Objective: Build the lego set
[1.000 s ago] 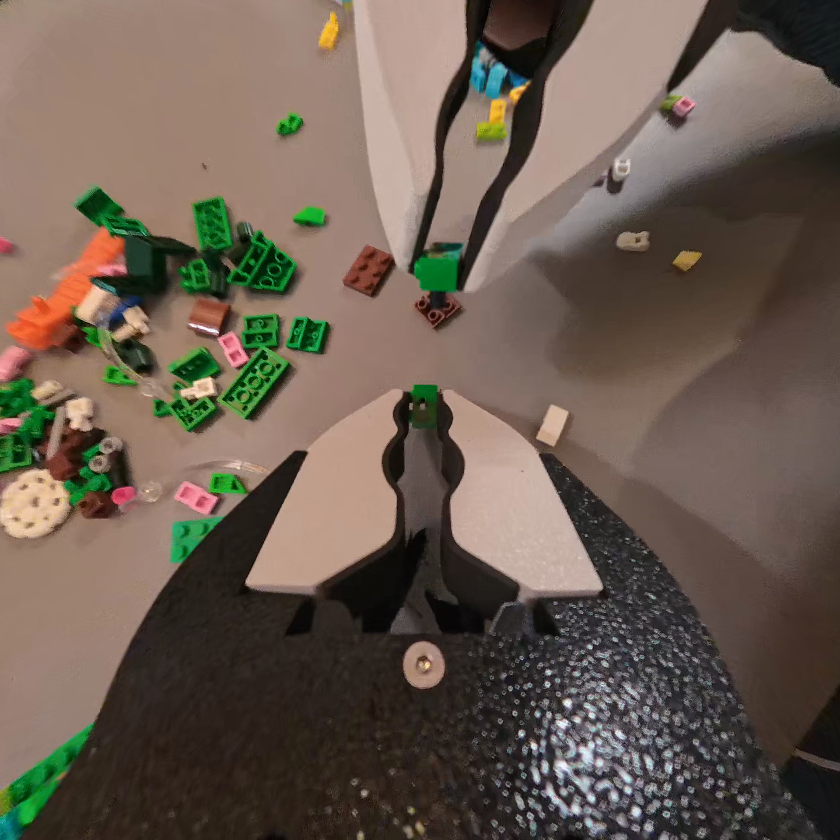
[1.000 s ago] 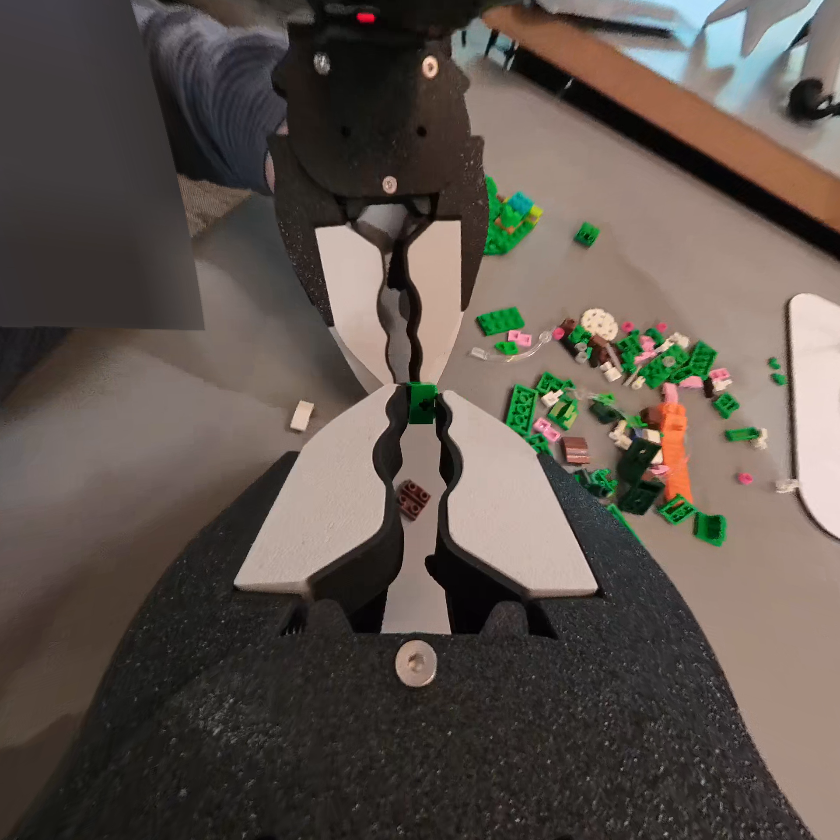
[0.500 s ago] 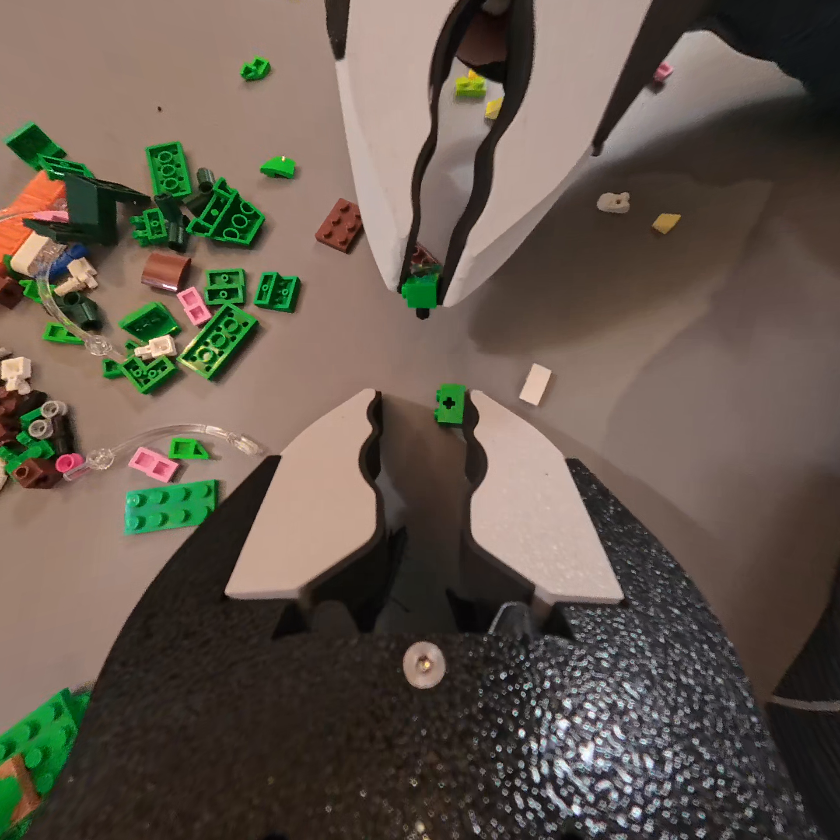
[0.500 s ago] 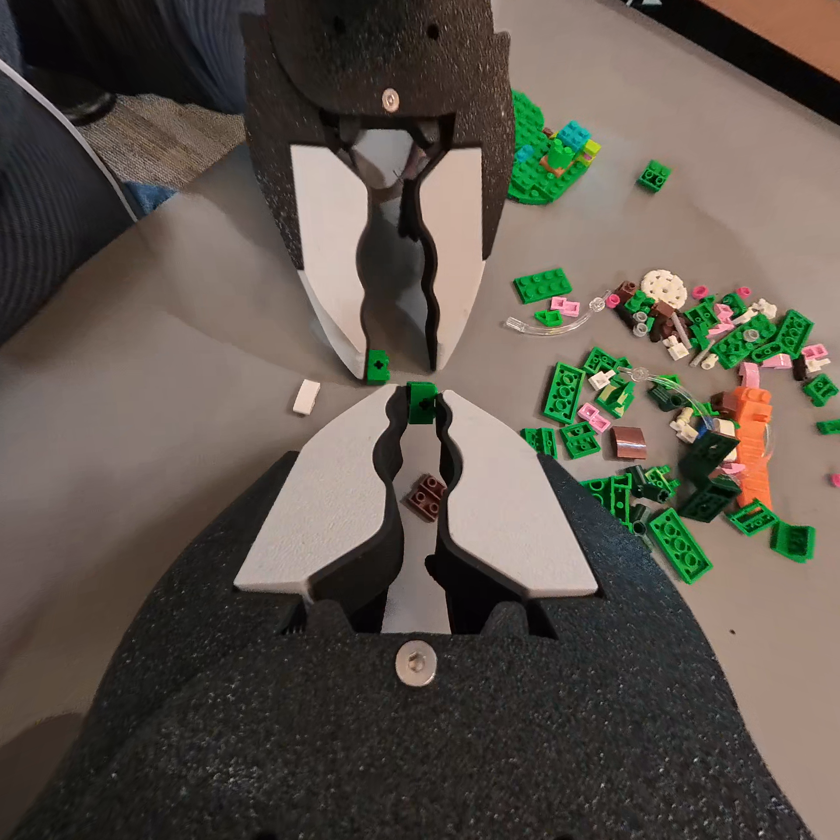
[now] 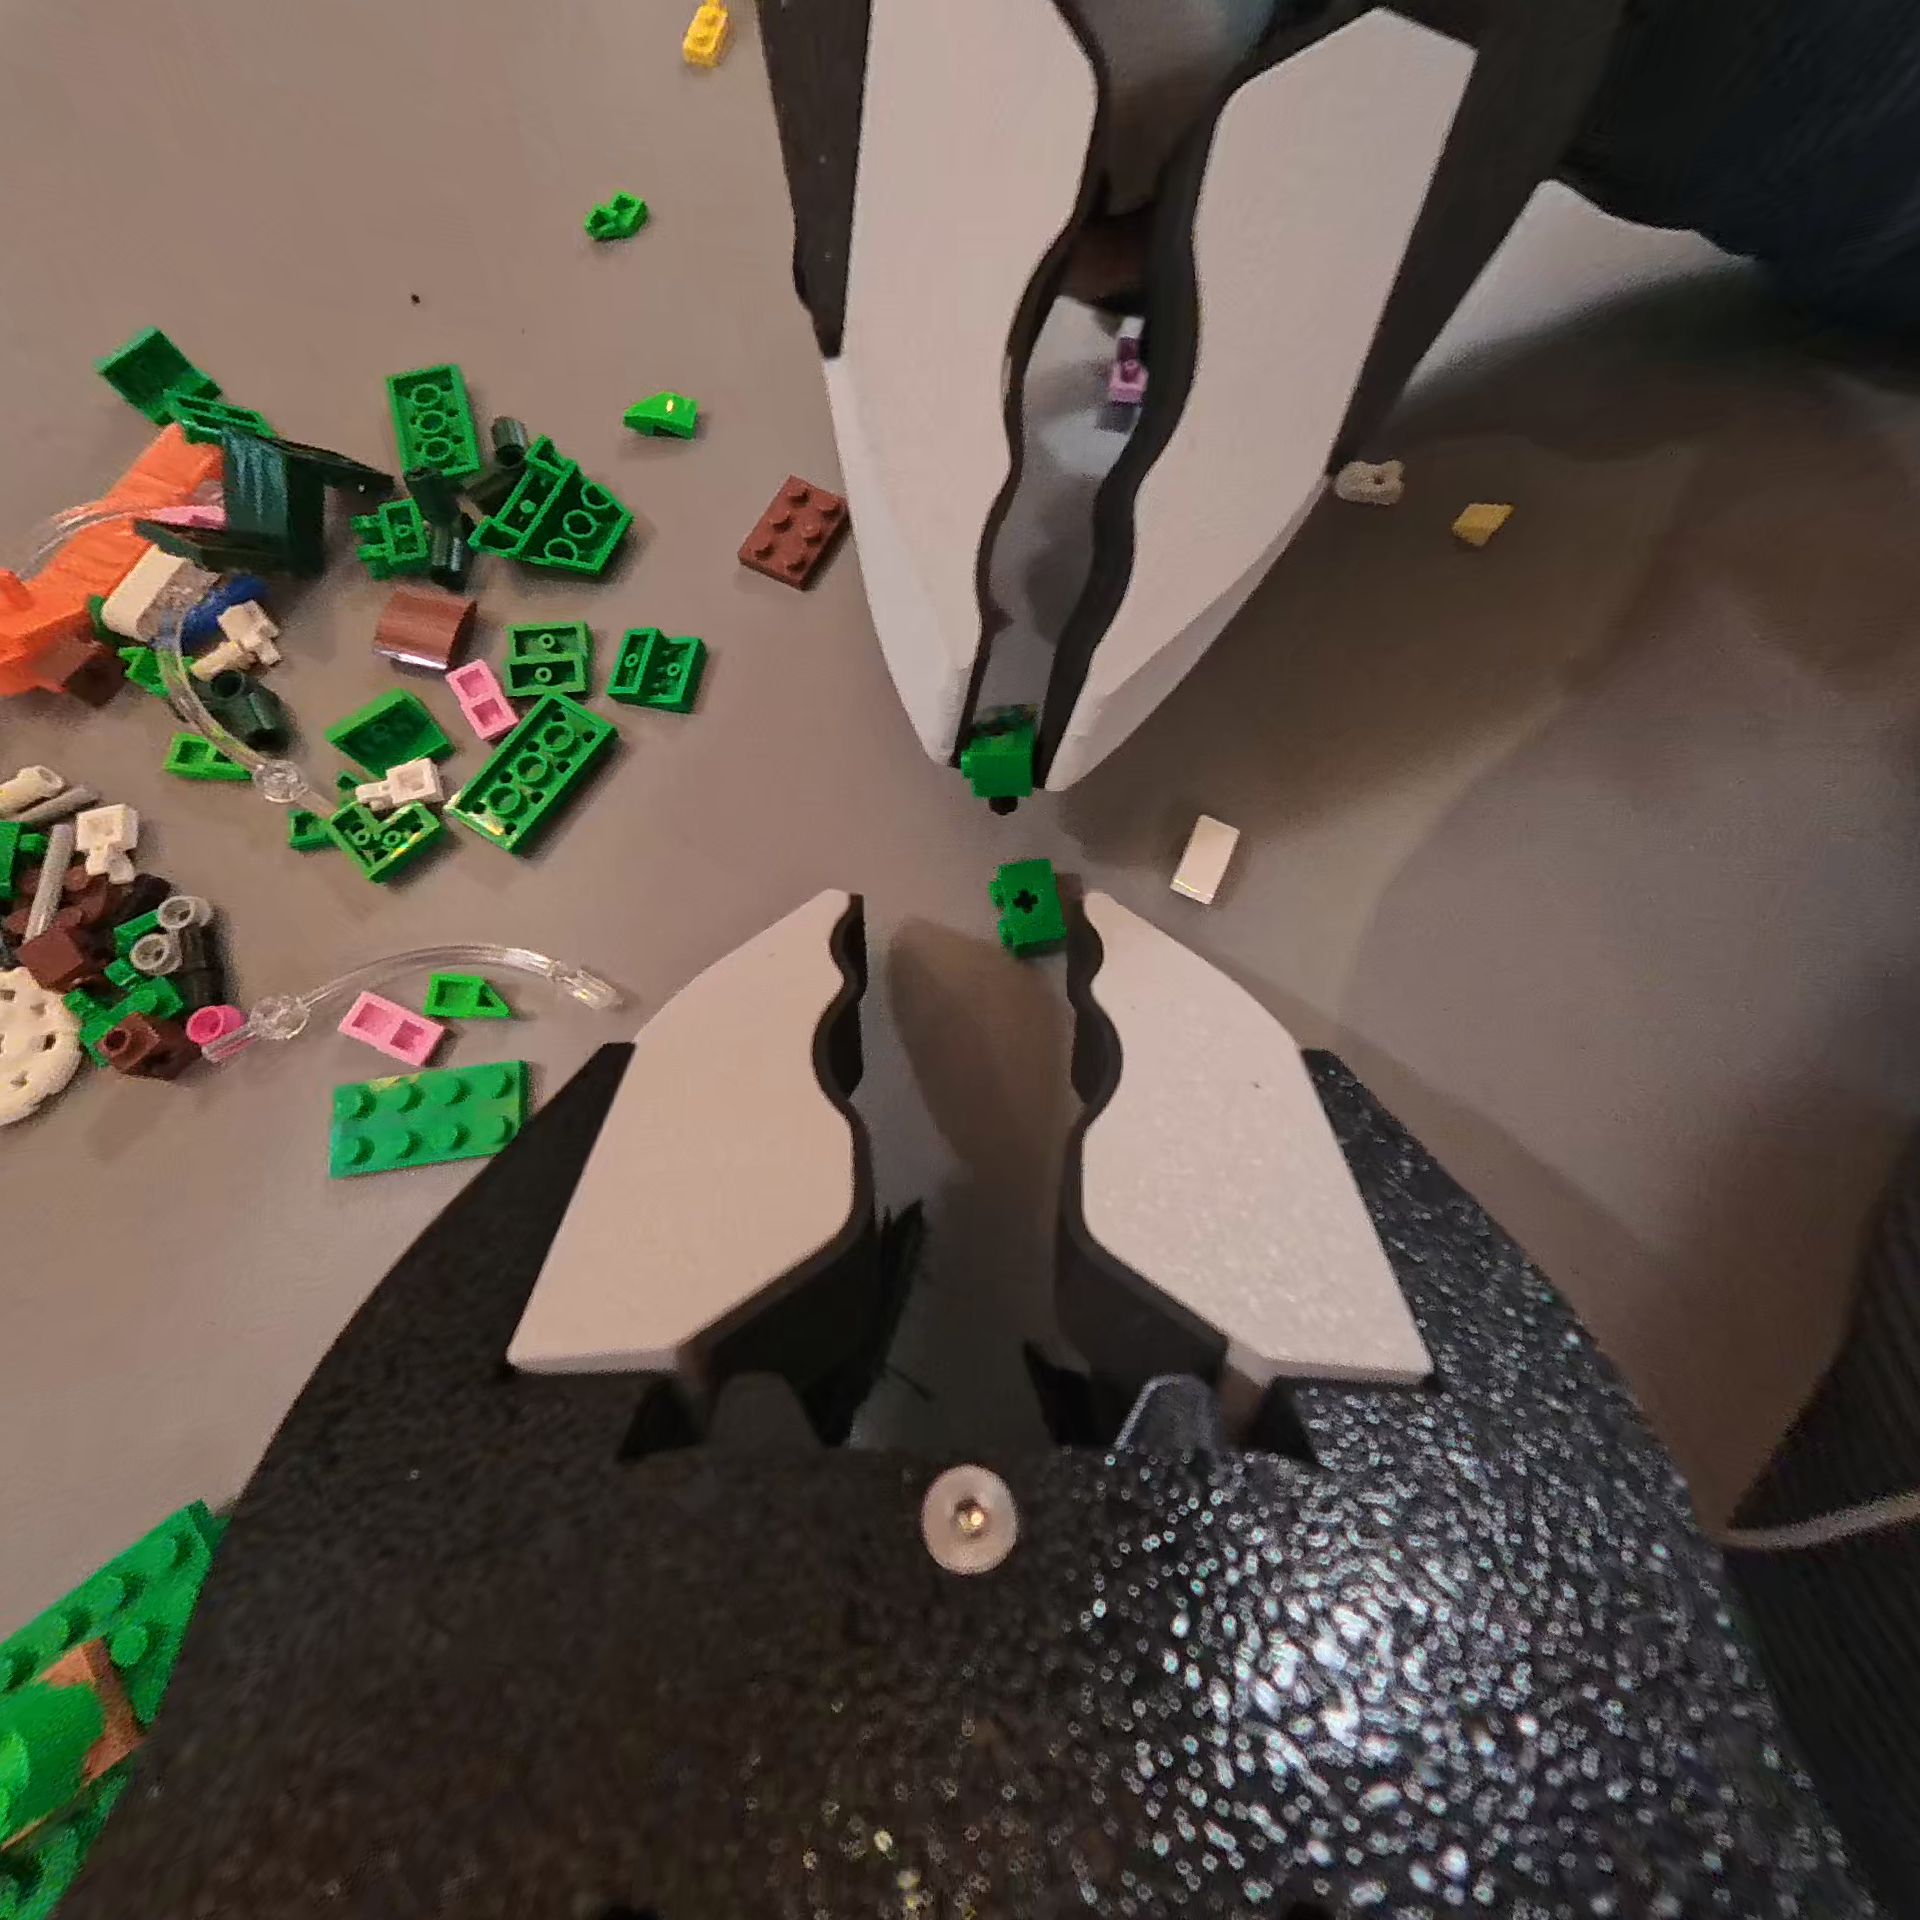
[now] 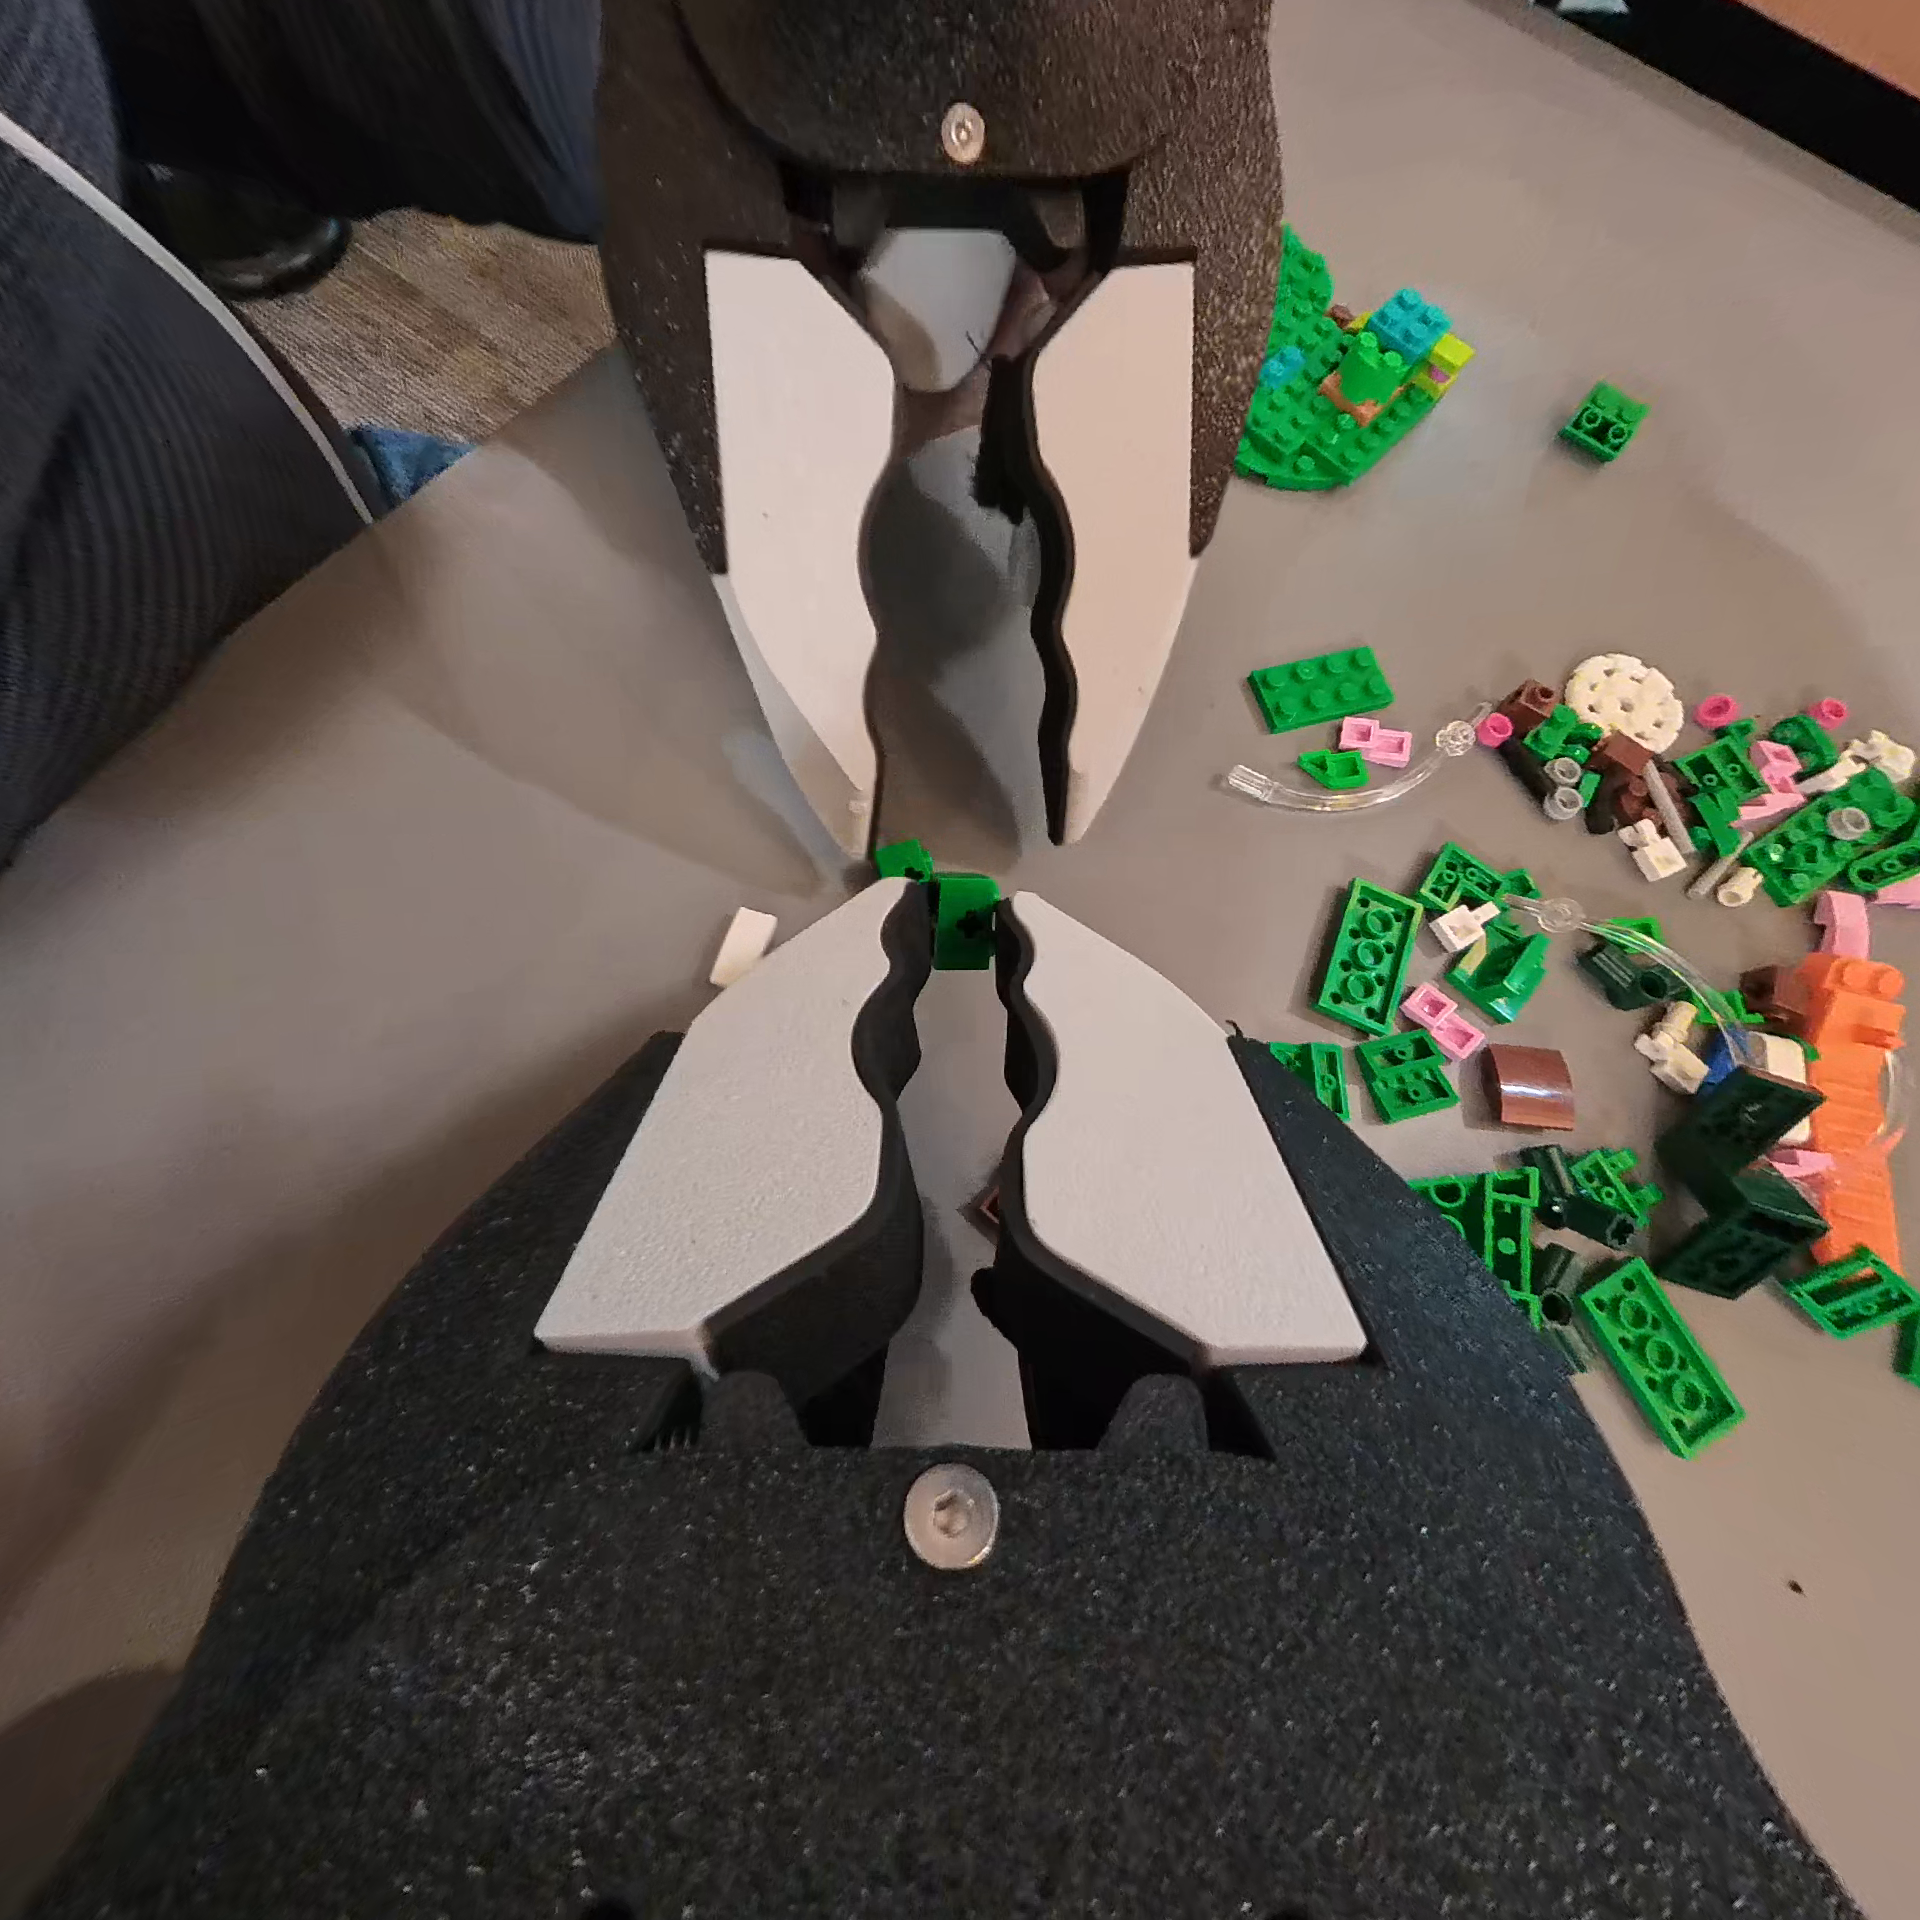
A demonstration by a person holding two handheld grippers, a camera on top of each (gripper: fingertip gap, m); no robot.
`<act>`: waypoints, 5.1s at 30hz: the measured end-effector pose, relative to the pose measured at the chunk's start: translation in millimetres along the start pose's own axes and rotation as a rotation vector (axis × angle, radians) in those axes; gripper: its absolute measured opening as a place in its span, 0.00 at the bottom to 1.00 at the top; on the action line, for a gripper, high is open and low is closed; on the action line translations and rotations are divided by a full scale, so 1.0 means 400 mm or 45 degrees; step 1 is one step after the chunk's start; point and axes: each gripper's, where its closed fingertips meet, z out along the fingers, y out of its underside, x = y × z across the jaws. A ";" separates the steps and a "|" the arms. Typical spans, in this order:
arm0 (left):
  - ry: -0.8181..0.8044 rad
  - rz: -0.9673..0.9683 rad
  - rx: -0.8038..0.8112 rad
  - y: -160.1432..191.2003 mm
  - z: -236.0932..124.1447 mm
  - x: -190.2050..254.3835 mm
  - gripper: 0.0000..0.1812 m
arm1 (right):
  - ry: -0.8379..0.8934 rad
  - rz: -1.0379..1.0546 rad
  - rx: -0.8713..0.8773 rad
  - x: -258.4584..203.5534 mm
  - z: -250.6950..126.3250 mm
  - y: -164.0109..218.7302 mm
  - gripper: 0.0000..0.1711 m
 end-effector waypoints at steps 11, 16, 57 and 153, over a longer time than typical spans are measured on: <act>0.011 0.031 -0.076 0.021 0.013 0.023 0.14 | -0.077 0.072 0.115 -0.011 0.003 -0.017 0.06; 0.000 0.044 -0.081 0.019 0.019 0.027 0.11 | -0.080 0.052 0.093 -0.016 0.009 -0.013 0.06; 0.133 -0.056 -0.041 0.034 -0.002 0.045 0.05 | -0.069 -0.150 -0.547 -0.034 0.048 0.012 0.06; 0.106 -0.052 0.859 -0.202 -0.211 0.031 0.12 | 0.525 -0.304 0.759 0.000 -0.137 -0.234 0.06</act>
